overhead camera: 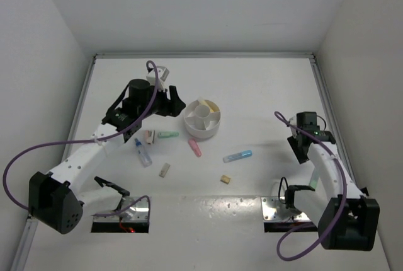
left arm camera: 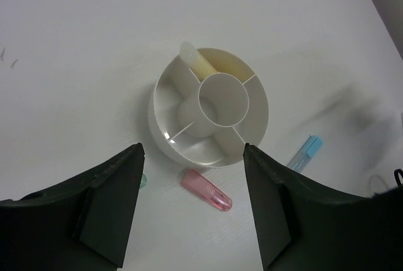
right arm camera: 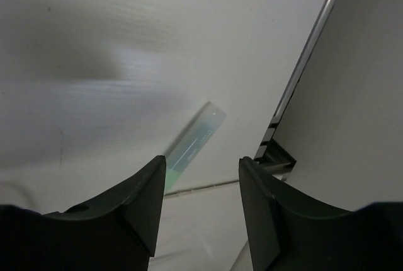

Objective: Sort the stationery into containers
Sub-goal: Move the pen to the center of the board.

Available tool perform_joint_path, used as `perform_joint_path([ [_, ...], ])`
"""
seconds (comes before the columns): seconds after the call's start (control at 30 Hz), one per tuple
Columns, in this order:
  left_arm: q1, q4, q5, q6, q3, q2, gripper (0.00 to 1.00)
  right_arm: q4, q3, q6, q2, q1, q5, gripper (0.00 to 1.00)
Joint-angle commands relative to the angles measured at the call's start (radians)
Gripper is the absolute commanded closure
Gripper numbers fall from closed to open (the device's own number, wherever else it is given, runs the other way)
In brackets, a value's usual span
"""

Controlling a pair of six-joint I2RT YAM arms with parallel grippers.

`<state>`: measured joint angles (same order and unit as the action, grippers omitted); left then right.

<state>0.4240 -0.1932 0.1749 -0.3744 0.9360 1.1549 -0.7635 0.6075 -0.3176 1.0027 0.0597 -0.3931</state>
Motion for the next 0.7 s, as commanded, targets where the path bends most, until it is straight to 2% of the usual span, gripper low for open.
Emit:
perform_joint_path([
  [0.0,0.001,0.034,0.0,0.005,0.014,-0.031,0.3,0.024,-0.035,-0.023,0.02,0.035,-0.039,0.49],
  [0.23,0.001,0.034,0.0,0.005,0.014,-0.011,0.3,0.039,-0.089,-0.107,-0.003,0.101,0.011,0.5],
  [0.33,0.001,0.034,-0.009,0.005,0.014,-0.011,0.29,0.05,-0.123,-0.141,-0.015,0.126,0.023,0.54],
  [0.43,0.001,0.025,-0.009,0.005,0.014,-0.001,0.29,0.061,-0.162,-0.167,-0.015,0.155,0.033,0.65],
  [0.5,0.001,0.024,-0.009,0.005,0.014,-0.001,0.29,0.084,-0.19,-0.176,-0.015,0.17,0.017,0.77],
  [0.57,0.001,0.024,-0.009,0.005,0.014,0.008,0.29,0.113,-0.201,-0.186,-0.025,0.184,-0.029,0.94],
  [0.63,0.001,0.024,-0.009,0.005,0.014,0.017,0.29,0.113,-0.201,-0.212,-0.05,0.212,-0.042,1.0],
  [0.67,0.001,0.024,-0.009,0.005,0.014,0.017,0.29,0.113,-0.192,-0.221,-0.062,0.212,-0.055,1.0],
])
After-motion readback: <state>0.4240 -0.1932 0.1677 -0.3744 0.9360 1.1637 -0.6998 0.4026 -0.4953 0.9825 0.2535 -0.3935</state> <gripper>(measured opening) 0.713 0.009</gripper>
